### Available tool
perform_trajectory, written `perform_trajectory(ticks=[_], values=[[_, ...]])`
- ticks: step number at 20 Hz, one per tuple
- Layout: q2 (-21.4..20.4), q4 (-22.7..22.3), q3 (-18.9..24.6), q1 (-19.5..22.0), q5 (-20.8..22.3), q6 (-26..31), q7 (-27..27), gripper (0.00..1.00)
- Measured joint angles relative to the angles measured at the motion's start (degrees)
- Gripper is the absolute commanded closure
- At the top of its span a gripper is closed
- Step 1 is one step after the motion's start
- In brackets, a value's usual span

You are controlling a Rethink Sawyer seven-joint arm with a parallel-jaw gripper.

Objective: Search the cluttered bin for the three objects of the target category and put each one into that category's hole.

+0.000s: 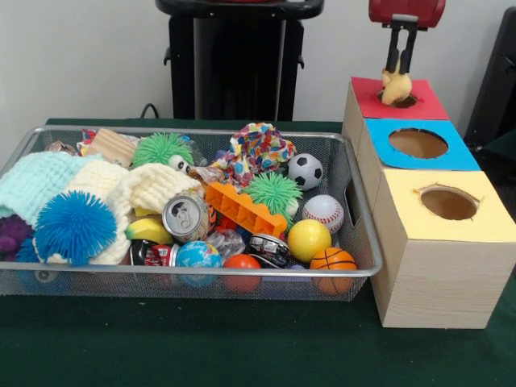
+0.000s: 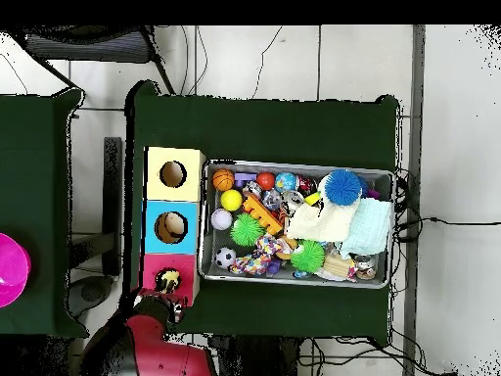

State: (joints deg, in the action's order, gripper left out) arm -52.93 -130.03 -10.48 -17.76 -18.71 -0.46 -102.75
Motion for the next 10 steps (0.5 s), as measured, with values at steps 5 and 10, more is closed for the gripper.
perform_trajectory(ticks=[5, 10], values=[[0.0, 0.0, 0.0, 0.0, -0.4, 0.0, 0.0, 1.00], [0.0, 0.0, 0.0, 0.0, -0.4, 0.2, 0.0, 0.00]])
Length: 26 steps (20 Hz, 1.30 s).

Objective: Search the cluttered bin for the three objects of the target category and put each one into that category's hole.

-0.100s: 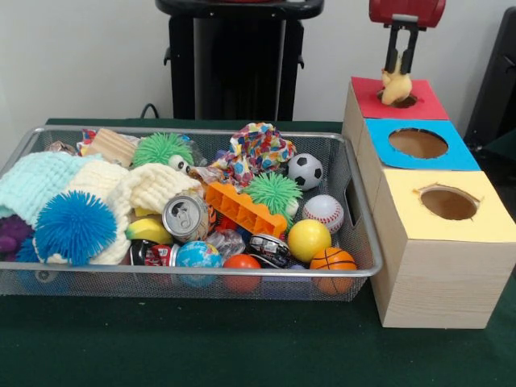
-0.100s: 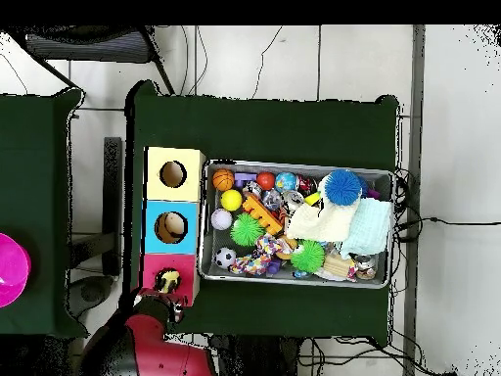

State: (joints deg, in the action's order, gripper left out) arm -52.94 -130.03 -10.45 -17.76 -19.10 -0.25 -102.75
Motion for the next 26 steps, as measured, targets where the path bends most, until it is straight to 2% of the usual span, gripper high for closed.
perform_trajectory(ticks=[17, 23, 26], values=[[0.0, 0.3, -1.7, -0.4, 0.0, 8.2, 0.0, 0.00], [-0.4, 1.2, -1.4, 4.4, 0.9, 8.2, 0.0, 0.00], [-0.9, 1.3, 0.1, 10.1, 2.4, 7.7, 0.0, 0.00]])
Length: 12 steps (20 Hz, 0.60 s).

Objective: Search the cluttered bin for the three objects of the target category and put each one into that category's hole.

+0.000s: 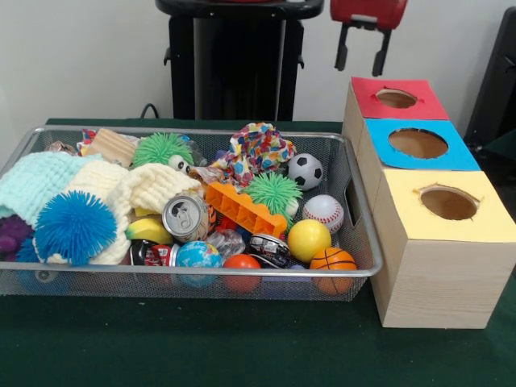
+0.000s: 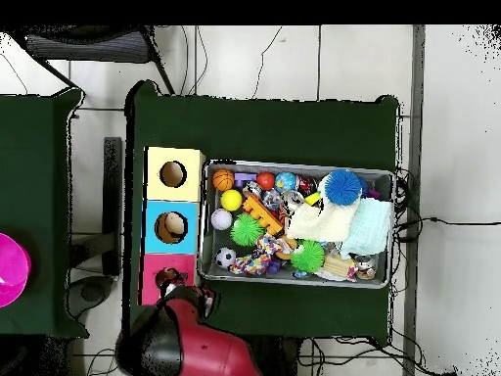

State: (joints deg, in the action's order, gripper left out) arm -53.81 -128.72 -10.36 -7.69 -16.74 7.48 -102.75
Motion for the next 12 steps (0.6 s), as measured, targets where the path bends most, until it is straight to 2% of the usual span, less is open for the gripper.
perform_trajectory(ticks=[1, 2, 5, 12], values=[[0.1, 0.0, 0.8, 3.0, 1.0, -0.9, 0.0, 0.00], [0.1, 0.0, 0.9, 3.3, 1.1, -1.0, 0.0, 0.00], [0.8, 0.1, 2.3, 9.3, 3.8, -4.4, 0.0, 0.00], [2.4, 0.1, 5.7, 17.1, 8.3, -9.5, 0.0, 0.00]])
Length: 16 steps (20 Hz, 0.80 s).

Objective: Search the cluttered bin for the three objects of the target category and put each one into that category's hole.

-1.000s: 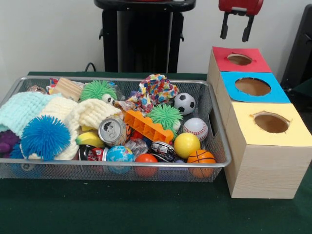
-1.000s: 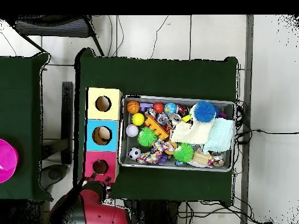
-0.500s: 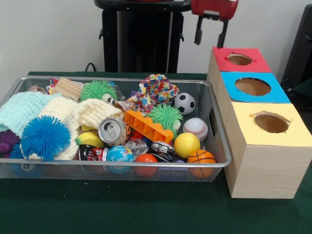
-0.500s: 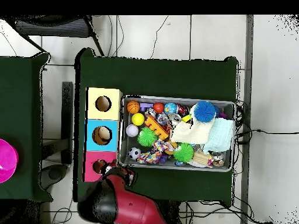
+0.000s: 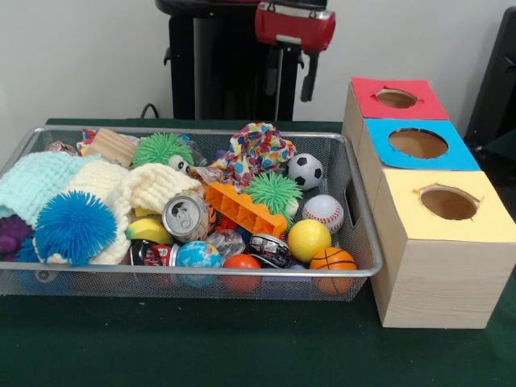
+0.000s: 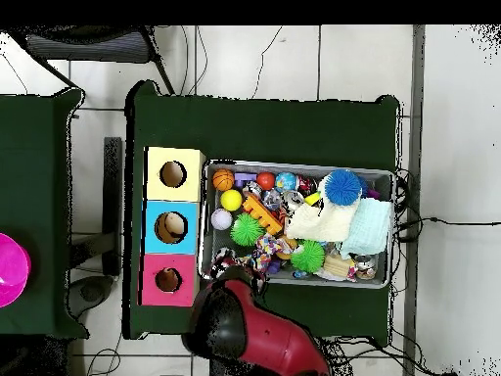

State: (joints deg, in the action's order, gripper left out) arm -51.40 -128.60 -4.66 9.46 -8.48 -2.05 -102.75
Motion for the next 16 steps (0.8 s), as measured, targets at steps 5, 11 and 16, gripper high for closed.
perform_trajectory(ticks=[5, 11, 16], values=[[2.7, 0.2, 3.5, 5.5, 3.3, -4.3, 0.0, 0.00], [5.8, 1.4, 5.4, 9.1, 6.0, -8.4, 0.0, 0.00], [8.1, 3.8, 7.1, 12.5, 8.2, -9.6, 0.0, 0.00]])
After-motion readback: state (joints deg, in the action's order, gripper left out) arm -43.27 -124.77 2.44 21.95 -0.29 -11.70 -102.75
